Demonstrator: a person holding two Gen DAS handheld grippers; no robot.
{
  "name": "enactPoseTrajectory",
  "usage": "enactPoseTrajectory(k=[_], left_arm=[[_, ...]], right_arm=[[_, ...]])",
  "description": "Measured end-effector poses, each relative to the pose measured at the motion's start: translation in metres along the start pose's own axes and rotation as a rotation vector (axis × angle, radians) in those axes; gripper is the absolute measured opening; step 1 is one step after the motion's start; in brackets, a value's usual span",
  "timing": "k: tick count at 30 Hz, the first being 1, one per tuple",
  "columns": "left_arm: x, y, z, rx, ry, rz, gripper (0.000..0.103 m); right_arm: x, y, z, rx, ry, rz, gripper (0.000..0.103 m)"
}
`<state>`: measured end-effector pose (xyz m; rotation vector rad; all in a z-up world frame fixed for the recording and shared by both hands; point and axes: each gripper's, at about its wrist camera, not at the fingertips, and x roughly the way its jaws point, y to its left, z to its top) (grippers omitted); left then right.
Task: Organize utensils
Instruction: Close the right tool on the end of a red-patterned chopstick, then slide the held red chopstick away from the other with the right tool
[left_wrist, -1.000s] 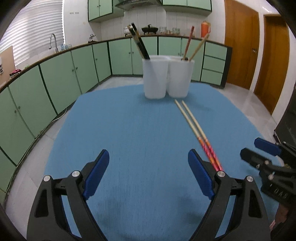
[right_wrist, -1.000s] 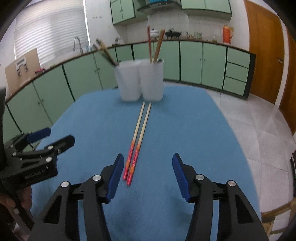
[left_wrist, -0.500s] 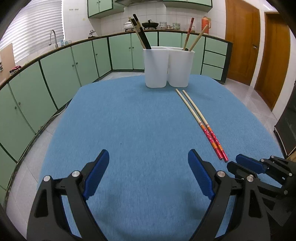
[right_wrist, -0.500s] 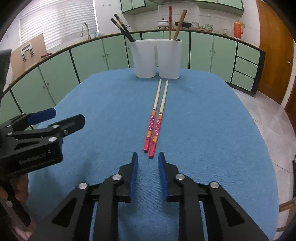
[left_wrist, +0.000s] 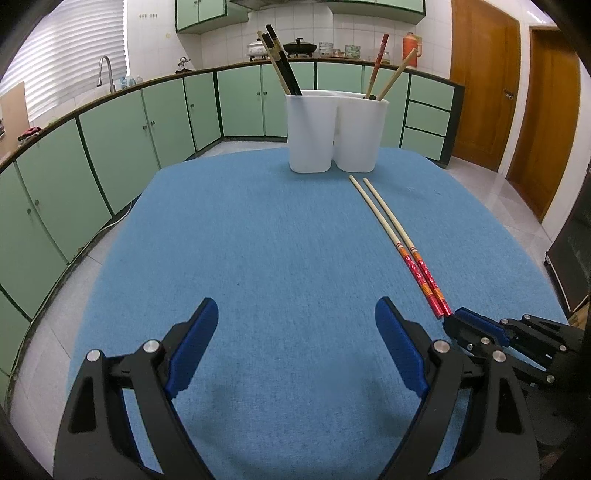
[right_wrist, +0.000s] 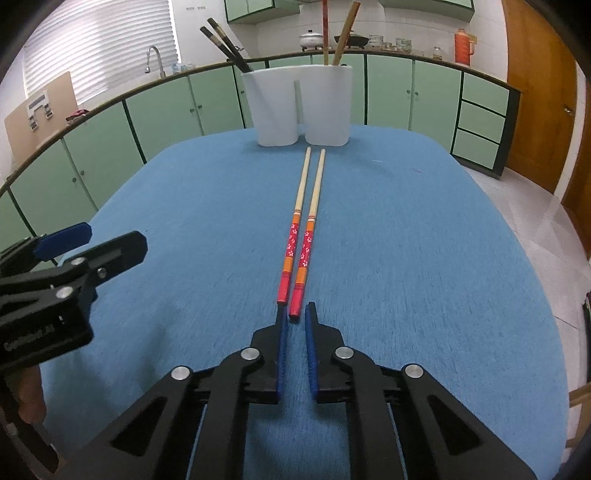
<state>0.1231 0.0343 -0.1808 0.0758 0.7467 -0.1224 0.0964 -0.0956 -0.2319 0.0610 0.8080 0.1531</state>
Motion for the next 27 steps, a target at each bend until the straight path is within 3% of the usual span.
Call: enactPoseTrajectory(k=[12,19,27], left_arm=[[0.000,-0.013,0.002,0.008,-0.007,-0.025,0.084],[0.003,-0.035,0.003,0.013,0.001,-0.077,0.084],[0.014,-0.056,-0.002,-0.011,0.045,-0.133,0.077]], right_arm=[[-0.001,-0.006,0.002,0.020,-0.007,-0.018,0.006],[-0.010,-0.032,0.000,0.087,-0.016,-0.051,0.006],[-0.018,-0.057,0.002,0.145,-0.045,-0.072,0.006]])
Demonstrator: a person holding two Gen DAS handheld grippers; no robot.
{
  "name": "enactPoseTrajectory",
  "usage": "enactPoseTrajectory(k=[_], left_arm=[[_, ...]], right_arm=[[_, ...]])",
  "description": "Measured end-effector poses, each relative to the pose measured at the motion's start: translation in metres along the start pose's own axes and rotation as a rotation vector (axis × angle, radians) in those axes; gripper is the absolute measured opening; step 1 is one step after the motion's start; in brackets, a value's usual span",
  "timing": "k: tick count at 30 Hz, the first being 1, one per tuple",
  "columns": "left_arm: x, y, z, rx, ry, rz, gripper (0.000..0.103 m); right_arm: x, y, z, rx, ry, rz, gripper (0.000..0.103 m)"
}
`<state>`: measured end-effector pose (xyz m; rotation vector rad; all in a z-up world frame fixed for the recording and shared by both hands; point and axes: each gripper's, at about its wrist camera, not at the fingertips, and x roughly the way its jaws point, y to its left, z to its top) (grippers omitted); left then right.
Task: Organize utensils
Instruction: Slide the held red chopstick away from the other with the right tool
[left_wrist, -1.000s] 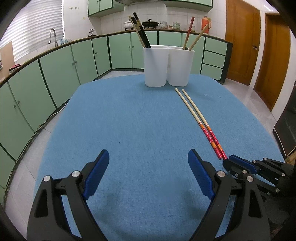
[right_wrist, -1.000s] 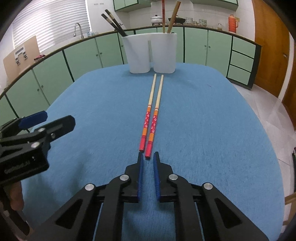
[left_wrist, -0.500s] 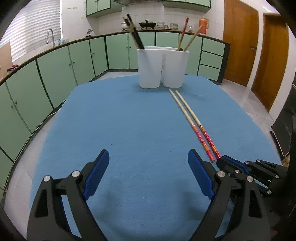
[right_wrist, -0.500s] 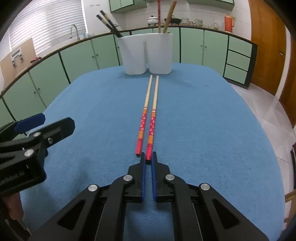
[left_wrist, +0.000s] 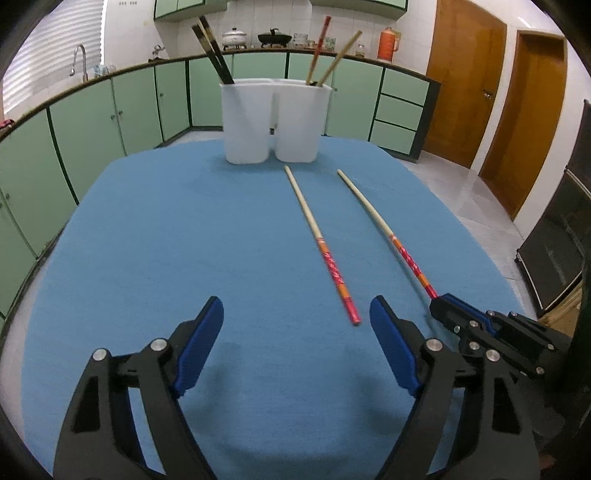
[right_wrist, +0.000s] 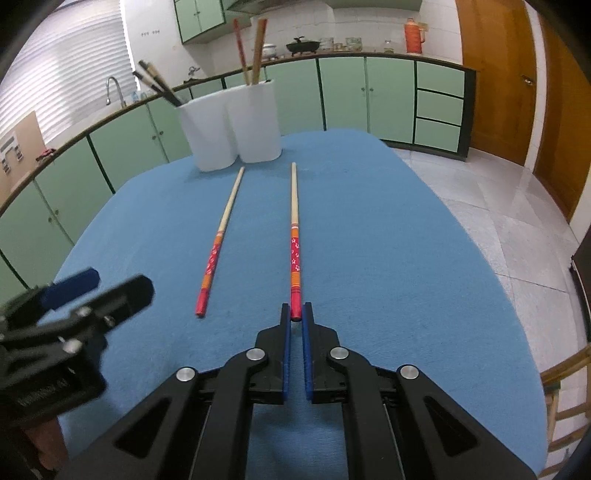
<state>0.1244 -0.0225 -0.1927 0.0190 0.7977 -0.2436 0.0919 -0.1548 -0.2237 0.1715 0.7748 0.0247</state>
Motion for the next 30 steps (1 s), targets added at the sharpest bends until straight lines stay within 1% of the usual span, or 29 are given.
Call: enactPoseTrajectory(k=[2,6,8,9,10,15,17,19,21,23,25,30], left_arm=[[0.003,-0.004,-0.002,0.001,0.008,-0.002,0.071],[0.012,-0.014,-0.003,0.014,0.025,-0.005,0.064],[0.016,-0.016,-0.003,0.005,0.039,-0.018,0.053],[0.019,-0.017,-0.004,-0.006,0.044,-0.023,0.051],[0.021,-0.018,-0.004,-0.013,0.048,-0.022,0.049],[0.031,-0.024,-0.003,-0.023,0.067,-0.010,0.048],[0.035,-0.024,-0.005,-0.033,0.078,-0.004,0.041],[0.036,-0.025,-0.005,-0.032,0.074,0.014,0.037],[0.037,-0.026,-0.005,-0.028,0.077,0.018,0.028],[0.037,-0.027,-0.005,-0.027,0.079,0.024,0.013],[0.037,-0.025,-0.005,-0.033,0.082,0.021,0.005],[0.032,-0.024,-0.002,-0.027,0.073,0.026,0.005]], right_arm=[[-0.001,-0.003,0.001,0.004,-0.008,0.002,0.006],[-0.002,-0.007,0.002,0.013,-0.014,0.008,0.005],[-0.003,-0.009,0.002,0.020,-0.019,0.014,0.005],[-0.005,-0.011,0.003,0.023,-0.022,0.018,0.005],[-0.006,-0.012,0.002,0.026,-0.026,0.021,0.006],[-0.008,-0.016,0.003,0.033,-0.037,0.030,0.006],[-0.009,-0.019,0.003,0.037,-0.041,0.036,0.006],[-0.010,-0.020,0.003,0.040,-0.046,0.042,0.006],[-0.010,-0.021,0.004,0.042,-0.050,0.042,0.006],[-0.010,-0.022,0.004,0.045,-0.051,0.043,0.006],[-0.010,-0.021,0.005,0.045,-0.054,0.044,0.006],[-0.013,-0.020,0.007,0.039,-0.064,0.040,0.006]])
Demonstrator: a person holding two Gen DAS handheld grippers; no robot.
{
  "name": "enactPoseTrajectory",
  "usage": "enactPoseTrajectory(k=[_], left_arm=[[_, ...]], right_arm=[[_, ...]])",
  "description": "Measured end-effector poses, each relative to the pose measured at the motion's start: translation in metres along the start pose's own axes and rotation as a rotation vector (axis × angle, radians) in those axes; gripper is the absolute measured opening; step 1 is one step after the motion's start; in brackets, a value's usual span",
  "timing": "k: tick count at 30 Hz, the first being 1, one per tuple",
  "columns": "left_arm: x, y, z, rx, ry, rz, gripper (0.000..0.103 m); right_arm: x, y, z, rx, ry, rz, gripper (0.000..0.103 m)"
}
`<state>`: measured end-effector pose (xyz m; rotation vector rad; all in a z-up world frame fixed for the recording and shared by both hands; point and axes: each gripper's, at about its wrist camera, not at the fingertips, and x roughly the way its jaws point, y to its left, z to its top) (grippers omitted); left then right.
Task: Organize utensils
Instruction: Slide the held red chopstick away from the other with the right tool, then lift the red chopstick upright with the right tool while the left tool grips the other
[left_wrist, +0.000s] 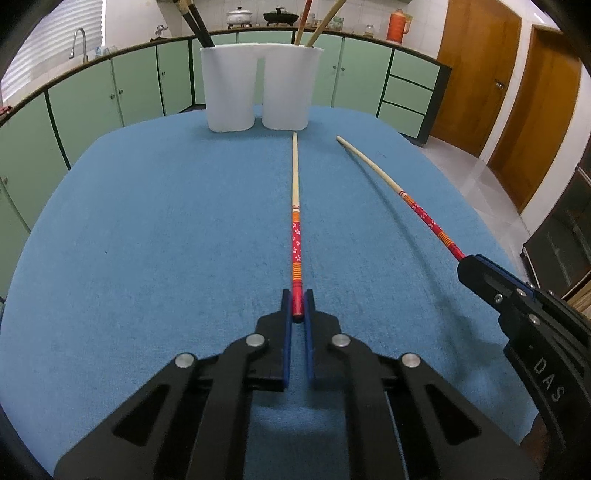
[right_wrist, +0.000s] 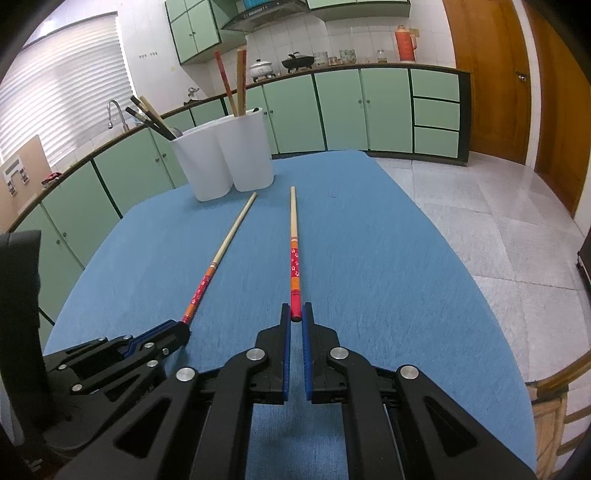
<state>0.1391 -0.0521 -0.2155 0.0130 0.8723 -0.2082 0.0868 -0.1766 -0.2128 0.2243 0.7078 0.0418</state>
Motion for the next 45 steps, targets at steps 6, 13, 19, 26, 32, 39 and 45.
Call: enactPoseTrajectory(k=[6,13,19,26,32,39,45], left_arm=[[-0.022,0.000,0.010,0.016,-0.058,0.011,0.005],[-0.063,0.001,0.028,0.046,-0.156,0.032,0.005],[-0.095,0.003,0.046,0.036,-0.226,0.018,0.005],[-0.123,0.001,0.066,0.038,-0.301,-0.005,0.005],[-0.141,0.004,0.078,0.031,-0.349,-0.017,0.005],[-0.158,0.020,0.096,0.005,-0.393,-0.018,0.005],[-0.169,0.032,0.110,-0.010,-0.416,-0.030,0.005]], right_arm=[[-0.011,0.005,0.007,-0.034,-0.034,-0.013,0.006],[-0.035,0.014,0.024,-0.072,-0.102,-0.008,0.006],[-0.059,0.021,0.043,-0.096,-0.165,-0.002,0.006],[-0.077,0.030,0.065,-0.124,-0.224,0.018,0.006],[-0.087,0.040,0.081,-0.139,-0.247,0.043,0.006],[-0.098,0.043,0.106,-0.143,-0.266,0.088,0.006],[-0.103,0.049,0.123,-0.165,-0.281,0.112,0.006]])
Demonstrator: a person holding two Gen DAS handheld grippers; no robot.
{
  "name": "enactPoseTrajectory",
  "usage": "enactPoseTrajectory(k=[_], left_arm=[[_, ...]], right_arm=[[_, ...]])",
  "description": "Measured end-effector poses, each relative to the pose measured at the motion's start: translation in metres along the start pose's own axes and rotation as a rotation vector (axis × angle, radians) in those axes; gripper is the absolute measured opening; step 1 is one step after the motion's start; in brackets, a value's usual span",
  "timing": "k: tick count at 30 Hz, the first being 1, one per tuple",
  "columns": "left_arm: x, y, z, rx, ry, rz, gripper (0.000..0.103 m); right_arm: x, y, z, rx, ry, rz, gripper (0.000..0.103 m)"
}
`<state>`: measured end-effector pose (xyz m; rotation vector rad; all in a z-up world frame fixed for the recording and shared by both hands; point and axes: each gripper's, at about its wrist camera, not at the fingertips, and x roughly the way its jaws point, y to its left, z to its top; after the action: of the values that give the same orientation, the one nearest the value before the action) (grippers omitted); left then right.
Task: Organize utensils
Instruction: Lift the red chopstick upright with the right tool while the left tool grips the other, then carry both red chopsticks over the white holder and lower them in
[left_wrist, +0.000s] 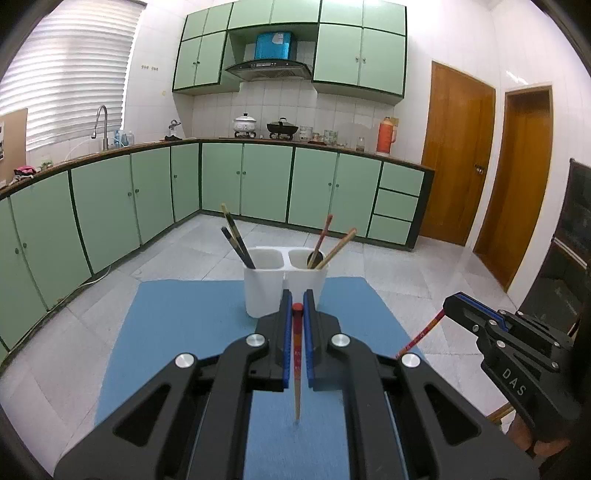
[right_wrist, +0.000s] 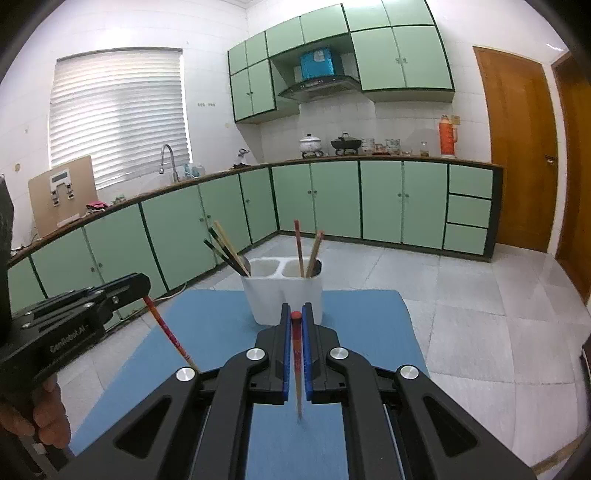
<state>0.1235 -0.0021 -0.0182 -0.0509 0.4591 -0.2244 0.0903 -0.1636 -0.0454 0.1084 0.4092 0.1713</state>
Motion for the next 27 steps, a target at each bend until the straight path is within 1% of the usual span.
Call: enactPoseTrajectory(k=[4,14,20,27], left_arm=[[-0.004,0.004,0.011,-0.006,-0.022,-0.002,0.005],[-0.010,0.007,0.035,0.000,-0.089,-0.005,0.005],[-0.010,0.012,0.057,-0.003,-0.145,0.007,0.005],[-0.003,0.017,0.089,-0.014,-0.207,0.026,0.005]], right_arm=[[0.002,0.005,0.010,-0.001,-0.008,0.029,0.006],[0.007,0.013,0.035,-0.035,-0.047,0.059,0.006],[0.011,0.023,0.058,-0.073,-0.094,0.072,0.006],[0.027,0.032,0.096,-0.087,-0.153,0.092,0.006]])
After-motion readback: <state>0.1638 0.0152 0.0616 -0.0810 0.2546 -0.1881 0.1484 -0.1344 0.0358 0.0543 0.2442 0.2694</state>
